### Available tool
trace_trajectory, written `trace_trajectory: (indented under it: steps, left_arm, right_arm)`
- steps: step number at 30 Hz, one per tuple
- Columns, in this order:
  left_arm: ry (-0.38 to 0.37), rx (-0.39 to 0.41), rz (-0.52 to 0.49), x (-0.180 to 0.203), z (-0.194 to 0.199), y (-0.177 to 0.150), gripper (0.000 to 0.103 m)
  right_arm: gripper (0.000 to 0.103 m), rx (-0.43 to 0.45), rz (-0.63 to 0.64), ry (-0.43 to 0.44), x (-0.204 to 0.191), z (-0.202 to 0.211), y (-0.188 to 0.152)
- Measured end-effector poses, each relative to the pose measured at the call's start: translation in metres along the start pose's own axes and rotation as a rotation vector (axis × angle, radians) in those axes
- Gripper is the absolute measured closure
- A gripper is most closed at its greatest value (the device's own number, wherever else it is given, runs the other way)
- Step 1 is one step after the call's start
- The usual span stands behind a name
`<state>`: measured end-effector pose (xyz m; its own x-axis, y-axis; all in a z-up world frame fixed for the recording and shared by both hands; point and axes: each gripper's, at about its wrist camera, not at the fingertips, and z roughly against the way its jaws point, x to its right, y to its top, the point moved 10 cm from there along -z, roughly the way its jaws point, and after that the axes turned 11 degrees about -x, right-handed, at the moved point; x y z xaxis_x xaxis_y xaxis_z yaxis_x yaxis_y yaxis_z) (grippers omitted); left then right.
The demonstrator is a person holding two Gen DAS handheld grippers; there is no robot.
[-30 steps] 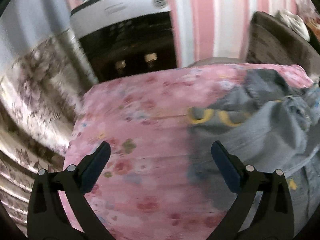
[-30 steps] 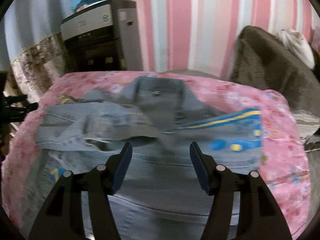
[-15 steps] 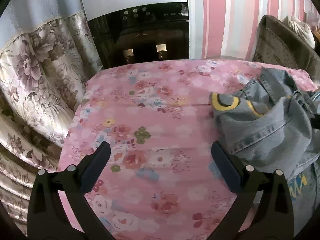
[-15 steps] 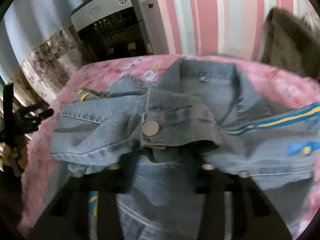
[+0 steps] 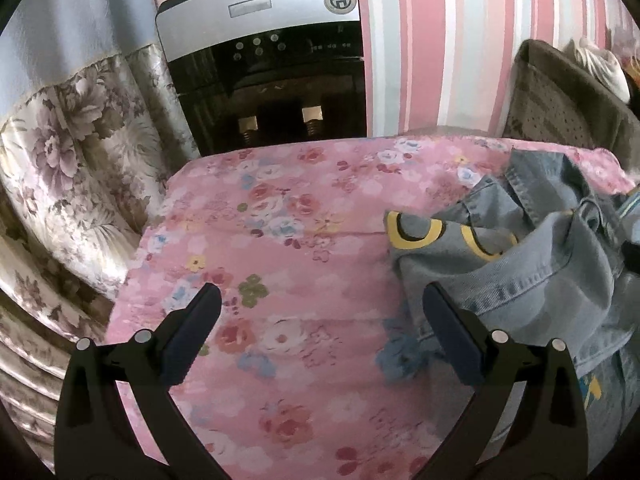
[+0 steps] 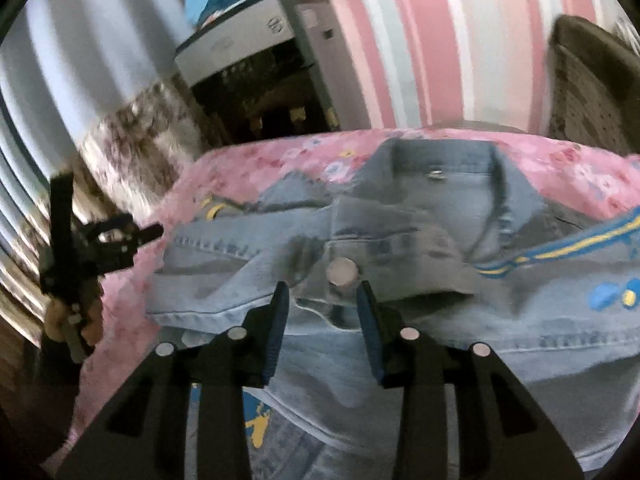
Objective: Fold large clothes
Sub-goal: 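Grasp the jacket collar with the right gripper and fold it toward the hem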
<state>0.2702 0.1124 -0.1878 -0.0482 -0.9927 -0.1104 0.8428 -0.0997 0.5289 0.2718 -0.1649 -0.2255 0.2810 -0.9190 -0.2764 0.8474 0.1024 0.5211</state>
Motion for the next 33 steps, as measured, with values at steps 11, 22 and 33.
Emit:
trace_trajectory:
  steps: [11,22,33]
  left_arm:
    - [-0.005,-0.006,-0.014,0.018,0.009,-0.005,0.003]
    - [-0.070,-0.006,-0.080,0.054,0.009,-0.007,0.003]
    - [-0.152,-0.079,-0.104,0.081,-0.023,-0.023,0.016]
  right_arm:
    - [0.103,0.062,-0.037,-0.098,0.033,0.005,0.021]
    - [0.051,0.005,-0.008,-0.023,0.021,-0.002,-0.011]
    - [0.082,0.083,-0.106,-0.028,0.038,-0.011,0.019]
